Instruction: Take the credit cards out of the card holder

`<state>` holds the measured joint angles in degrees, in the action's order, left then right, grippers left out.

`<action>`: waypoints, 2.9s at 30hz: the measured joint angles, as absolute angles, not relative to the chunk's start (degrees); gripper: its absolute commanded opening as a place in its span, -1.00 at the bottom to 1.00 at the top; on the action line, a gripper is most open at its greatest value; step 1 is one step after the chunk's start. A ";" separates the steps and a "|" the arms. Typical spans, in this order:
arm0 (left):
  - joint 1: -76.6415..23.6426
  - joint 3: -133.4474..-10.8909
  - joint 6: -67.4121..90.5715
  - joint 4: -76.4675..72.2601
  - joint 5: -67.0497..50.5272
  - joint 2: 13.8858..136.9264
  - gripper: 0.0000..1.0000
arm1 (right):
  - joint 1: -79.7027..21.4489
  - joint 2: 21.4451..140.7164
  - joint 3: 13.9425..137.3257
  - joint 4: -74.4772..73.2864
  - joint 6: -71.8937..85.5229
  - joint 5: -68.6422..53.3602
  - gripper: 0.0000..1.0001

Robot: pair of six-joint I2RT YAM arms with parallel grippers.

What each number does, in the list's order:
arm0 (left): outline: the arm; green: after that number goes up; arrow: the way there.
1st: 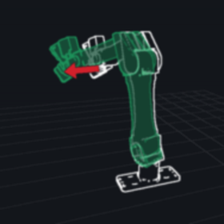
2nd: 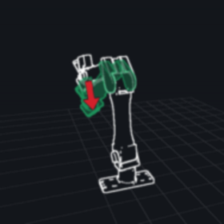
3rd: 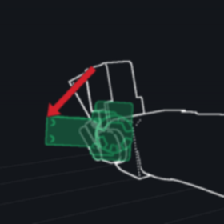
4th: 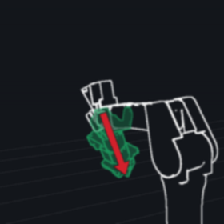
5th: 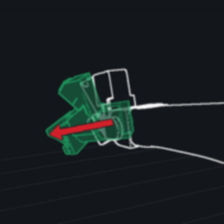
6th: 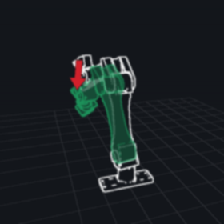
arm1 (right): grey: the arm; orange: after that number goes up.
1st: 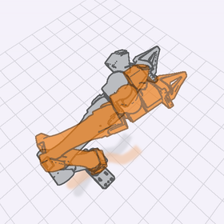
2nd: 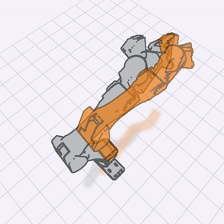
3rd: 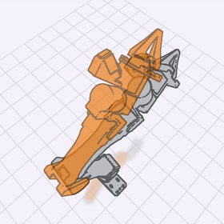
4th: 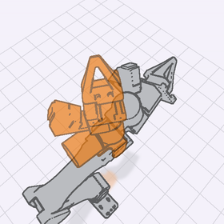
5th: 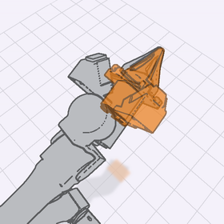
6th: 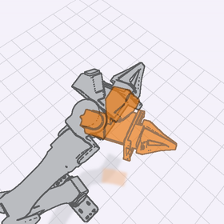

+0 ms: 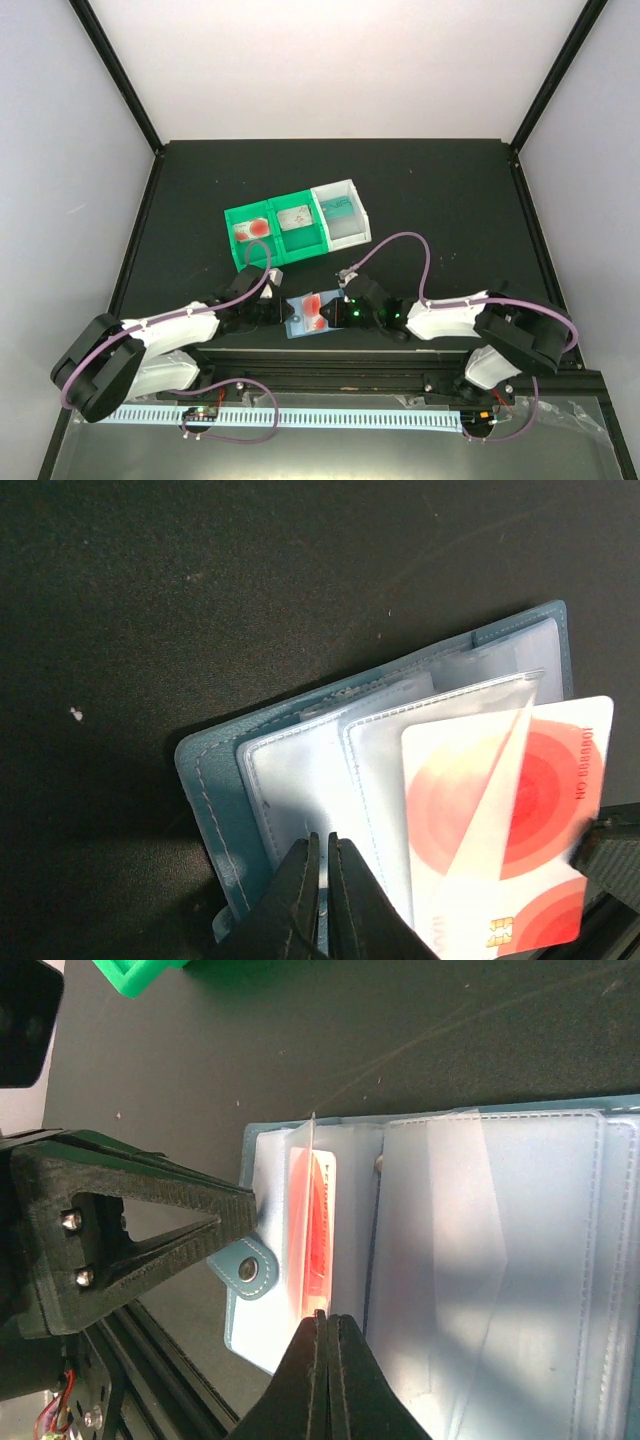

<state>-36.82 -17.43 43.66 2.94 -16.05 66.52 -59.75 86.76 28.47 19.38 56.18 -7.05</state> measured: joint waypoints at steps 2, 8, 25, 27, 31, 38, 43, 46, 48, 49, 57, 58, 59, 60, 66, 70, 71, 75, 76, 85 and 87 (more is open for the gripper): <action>-36.82 -17.43 43.66 2.94 -16.05 66.52 -0.86 | -59.61 85.80 28.45 18.35 56.75 -7.09 -0.98; -36.82 -17.45 43.66 2.94 -16.03 66.52 -0.85 | -59.35 80.29 28.16 14.48 56.97 -5.26 -0.98; -36.80 -18.11 44.01 5.54 -16.56 63.46 -0.29 | -58.43 65.73 26.48 4.54 51.55 1.32 -0.98; -36.82 -18.92 44.07 7.92 -16.78 60.71 -0.15 | -58.41 62.87 26.11 3.53 49.69 1.32 -0.98; -36.82 -21.89 43.57 12.36 -17.52 54.52 0.07 | -58.39 57.95 25.52 0.27 45.58 0.25 -0.98; -36.80 -28.95 40.56 20.01 -19.31 43.55 0.15 | -58.39 48.69 25.85 -7.68 36.99 -5.10 -0.98; -36.80 -30.50 38.06 21.04 -26.17 39.03 0.12 | -58.35 44.64 28.05 -13.45 31.99 -10.98 -0.98; -36.80 -30.83 36.71 21.02 -32.60 38.57 0.08 | -58.35 42.85 29.43 -15.14 29.93 -16.16 -0.98; -36.80 -31.03 35.79 21.08 -36.73 38.65 0.04 | -58.35 42.15 29.85 -15.51 29.04 -19.88 -0.98; -36.82 -31.07 35.42 21.10 -38.63 38.68 0.02 | -58.35 42.04 29.98 -15.53 28.71 -21.93 -0.98; -36.80 -31.62 33.74 20.97 -49.50 37.10 -0.05 | -58.35 42.48 30.09 -13.56 28.60 -33.54 -0.98; -36.82 -31.62 33.56 20.97 -50.43 37.08 -0.05 | -58.35 42.57 30.09 -12.88 28.80 -34.48 -0.98; -36.82 -31.62 33.41 20.97 -51.35 37.06 -0.05 | -58.35 42.70 30.09 -12.23 28.93 -35.27 -0.98; -36.82 -31.62 33.28 20.97 -52.03 37.04 -0.06 | -58.35 42.83 30.09 -11.62 29.12 -36.05 -0.98; -36.82 -31.59 32.91 20.32 -56.03 36.18 -0.28 | -58.35 43.51 30.13 -8.49 30.92 -38.41 -0.98; -36.82 -31.55 32.84 19.46 -57.60 35.55 -0.29 | -58.35 44.31 30.50 -7.62 31.92 -38.98 -0.98; -36.82 -31.46 32.80 19.18 -58.11 35.38 -0.29 | -58.35 44.51 30.63 -7.44 32.12 -39.05 -0.98; -36.82 -30.94 32.73 18.70 -59.07 35.18 -0.29 | -58.35 44.95 30.85 -6.37 32.80 -39.22 -0.98; -36.82 -30.79 32.73 18.70 -59.22 35.20 -0.29 | -58.35 45.01 30.85 -5.96 33.12 -39.27 -0.98; -36.82 -30.02 32.69 18.35 -60.03 35.22 -0.68 | -58.35 45.93 30.85 -3.29 34.85 -40.40 -0.98; -36.82 -29.98 32.42 18.35 -60.29 35.22 -0.80 | -58.35 46.00 30.85 -2.92 35.03 -40.56 -0.98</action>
<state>-36.82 -29.98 32.42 18.35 -60.29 35.22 -58.35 46.00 30.85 -2.92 35.03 -40.56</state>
